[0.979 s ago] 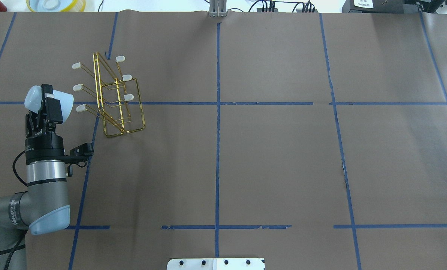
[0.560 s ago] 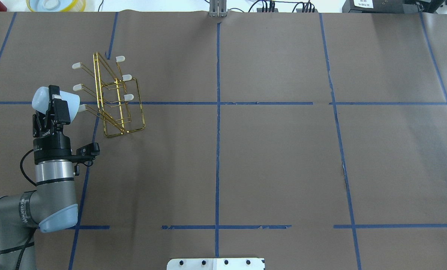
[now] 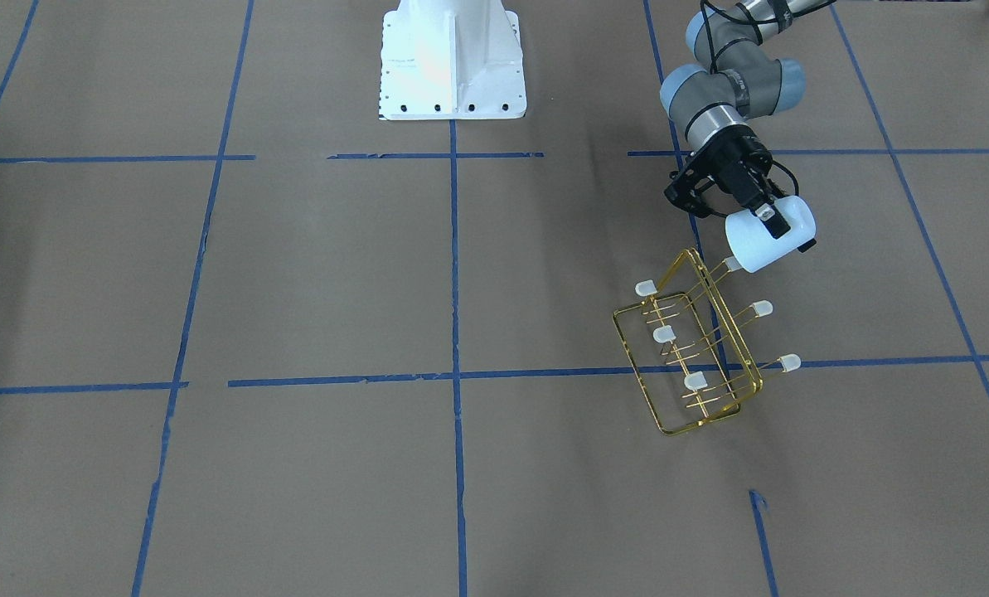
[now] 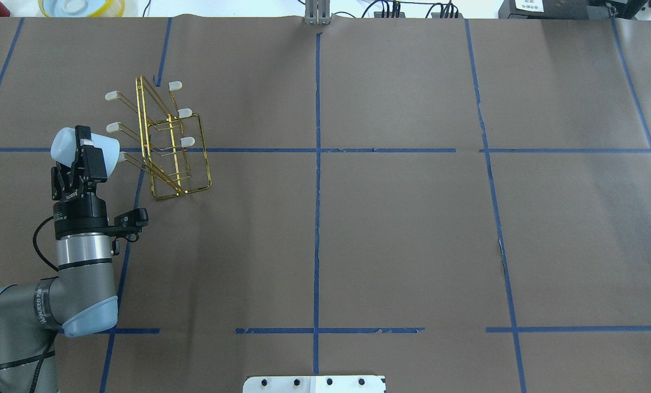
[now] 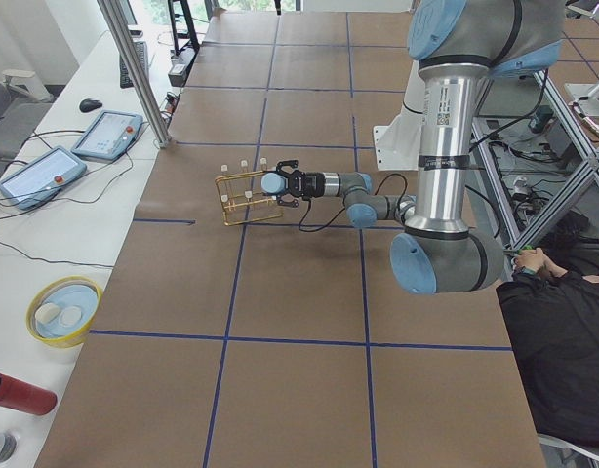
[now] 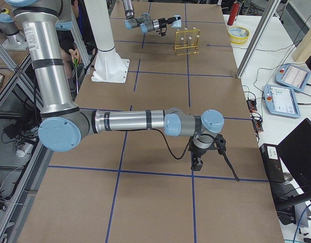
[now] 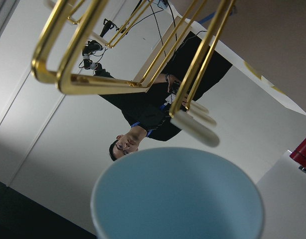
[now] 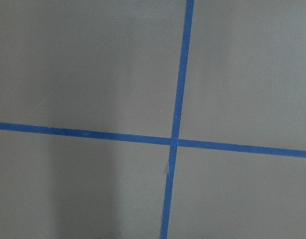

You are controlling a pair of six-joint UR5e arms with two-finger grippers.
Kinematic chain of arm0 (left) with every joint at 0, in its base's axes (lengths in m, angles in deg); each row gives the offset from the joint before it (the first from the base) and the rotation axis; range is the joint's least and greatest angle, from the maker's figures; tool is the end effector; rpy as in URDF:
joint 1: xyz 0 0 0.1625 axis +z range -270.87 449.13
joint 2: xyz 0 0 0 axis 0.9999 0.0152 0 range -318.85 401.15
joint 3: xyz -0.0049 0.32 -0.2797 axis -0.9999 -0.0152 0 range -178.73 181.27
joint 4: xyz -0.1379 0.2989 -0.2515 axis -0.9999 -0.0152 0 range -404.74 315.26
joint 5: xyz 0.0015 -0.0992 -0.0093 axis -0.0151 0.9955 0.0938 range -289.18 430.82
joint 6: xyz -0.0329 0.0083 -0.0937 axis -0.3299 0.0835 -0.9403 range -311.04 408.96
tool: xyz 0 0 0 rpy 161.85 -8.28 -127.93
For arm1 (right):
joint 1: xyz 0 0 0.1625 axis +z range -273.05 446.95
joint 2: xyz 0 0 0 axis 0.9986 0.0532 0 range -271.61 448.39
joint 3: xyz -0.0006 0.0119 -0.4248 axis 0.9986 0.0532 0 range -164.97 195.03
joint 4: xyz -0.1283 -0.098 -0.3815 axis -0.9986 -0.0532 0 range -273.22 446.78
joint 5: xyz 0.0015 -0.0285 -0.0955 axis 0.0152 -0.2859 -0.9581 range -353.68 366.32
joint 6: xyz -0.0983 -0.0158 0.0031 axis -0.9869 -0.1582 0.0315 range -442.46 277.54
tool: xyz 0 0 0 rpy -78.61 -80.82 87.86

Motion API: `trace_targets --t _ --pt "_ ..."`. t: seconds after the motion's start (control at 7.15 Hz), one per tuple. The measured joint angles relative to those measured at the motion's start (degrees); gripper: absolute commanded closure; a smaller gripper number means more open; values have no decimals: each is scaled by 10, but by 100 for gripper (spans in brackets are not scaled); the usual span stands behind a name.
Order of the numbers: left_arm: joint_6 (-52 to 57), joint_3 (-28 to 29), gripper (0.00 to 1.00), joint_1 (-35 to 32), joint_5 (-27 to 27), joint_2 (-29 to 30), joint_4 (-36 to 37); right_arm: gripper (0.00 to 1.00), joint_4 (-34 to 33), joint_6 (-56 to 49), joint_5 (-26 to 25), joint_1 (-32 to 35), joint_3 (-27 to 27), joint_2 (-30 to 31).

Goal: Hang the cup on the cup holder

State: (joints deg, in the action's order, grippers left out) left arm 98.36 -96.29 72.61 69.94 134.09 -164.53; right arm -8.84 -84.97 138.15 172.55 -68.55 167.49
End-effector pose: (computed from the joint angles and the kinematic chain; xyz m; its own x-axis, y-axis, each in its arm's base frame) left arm 0.3963 -0.3606 0.4500 -0.1546 0.0353 0.9873 -0.9433 0.2918 -0.1581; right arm 0.0230 -0.5731 0.6254 0.7399 -0.0875 0.6670 0.1091 0.9940 0.0093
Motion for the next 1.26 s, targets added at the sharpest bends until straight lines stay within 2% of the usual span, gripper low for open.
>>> trace_targets --t 1.26 --pt "-8 66 100 -1 -1 46 2 0 0 0 0 0 0 0"
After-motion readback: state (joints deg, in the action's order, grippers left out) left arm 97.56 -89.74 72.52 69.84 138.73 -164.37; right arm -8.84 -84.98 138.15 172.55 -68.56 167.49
